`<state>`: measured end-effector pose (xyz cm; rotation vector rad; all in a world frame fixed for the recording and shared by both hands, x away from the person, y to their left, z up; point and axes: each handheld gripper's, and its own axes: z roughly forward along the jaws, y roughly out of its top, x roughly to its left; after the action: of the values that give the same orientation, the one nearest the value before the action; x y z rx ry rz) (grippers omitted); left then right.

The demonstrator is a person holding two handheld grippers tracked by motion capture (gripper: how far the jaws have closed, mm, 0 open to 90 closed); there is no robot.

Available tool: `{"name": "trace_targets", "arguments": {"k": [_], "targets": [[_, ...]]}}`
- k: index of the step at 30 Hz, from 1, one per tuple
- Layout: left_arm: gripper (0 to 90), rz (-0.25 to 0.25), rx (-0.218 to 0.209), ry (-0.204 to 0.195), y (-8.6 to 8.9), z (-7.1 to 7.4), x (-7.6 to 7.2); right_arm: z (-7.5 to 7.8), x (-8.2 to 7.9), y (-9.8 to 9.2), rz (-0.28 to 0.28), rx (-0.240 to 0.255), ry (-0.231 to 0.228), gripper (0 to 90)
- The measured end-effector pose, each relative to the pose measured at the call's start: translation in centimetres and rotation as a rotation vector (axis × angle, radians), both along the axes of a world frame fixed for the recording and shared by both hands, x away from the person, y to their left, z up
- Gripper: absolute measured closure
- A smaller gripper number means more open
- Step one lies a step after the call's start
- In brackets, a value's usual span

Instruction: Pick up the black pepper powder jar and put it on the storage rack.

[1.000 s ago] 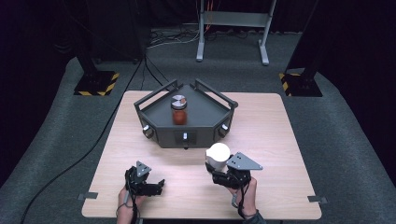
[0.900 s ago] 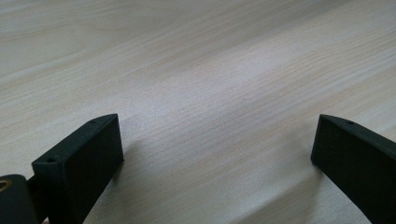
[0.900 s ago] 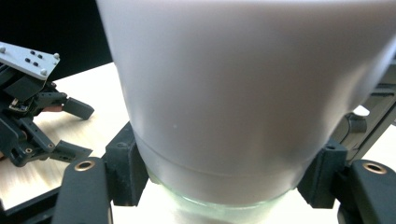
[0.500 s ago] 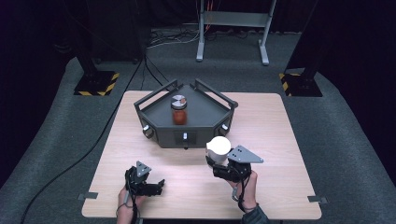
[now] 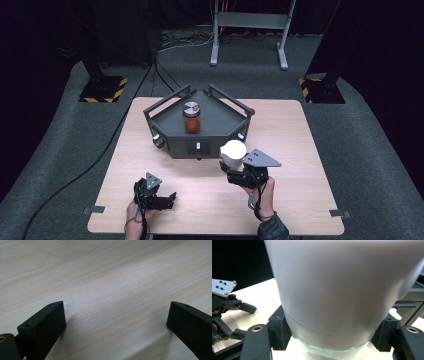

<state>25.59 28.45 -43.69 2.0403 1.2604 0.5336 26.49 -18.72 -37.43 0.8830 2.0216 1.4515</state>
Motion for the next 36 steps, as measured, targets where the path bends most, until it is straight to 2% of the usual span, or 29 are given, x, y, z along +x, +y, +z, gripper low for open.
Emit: {"name": "trace_targets", "arguments": {"k": [11, 23, 36], "targets": [[1.9, 0.0, 0.0, 0.0, 0.0, 0.0, 0.0, 1.0, 0.8, 0.2, 0.004, -0.02, -0.004, 30.0], [2.0, 0.0, 0.0, -0.001, 0.0, 0.0, 0.0, 1.3, 1.3, 0.3, 0.005, -0.027, 0.0, 30.0], [2.0, -0.001, 0.001, -0.001, 0.0, 0.0, 0.0, 2.3, 1.9, 0.4, 0.011, -0.03, -0.018, 30.0]]}}
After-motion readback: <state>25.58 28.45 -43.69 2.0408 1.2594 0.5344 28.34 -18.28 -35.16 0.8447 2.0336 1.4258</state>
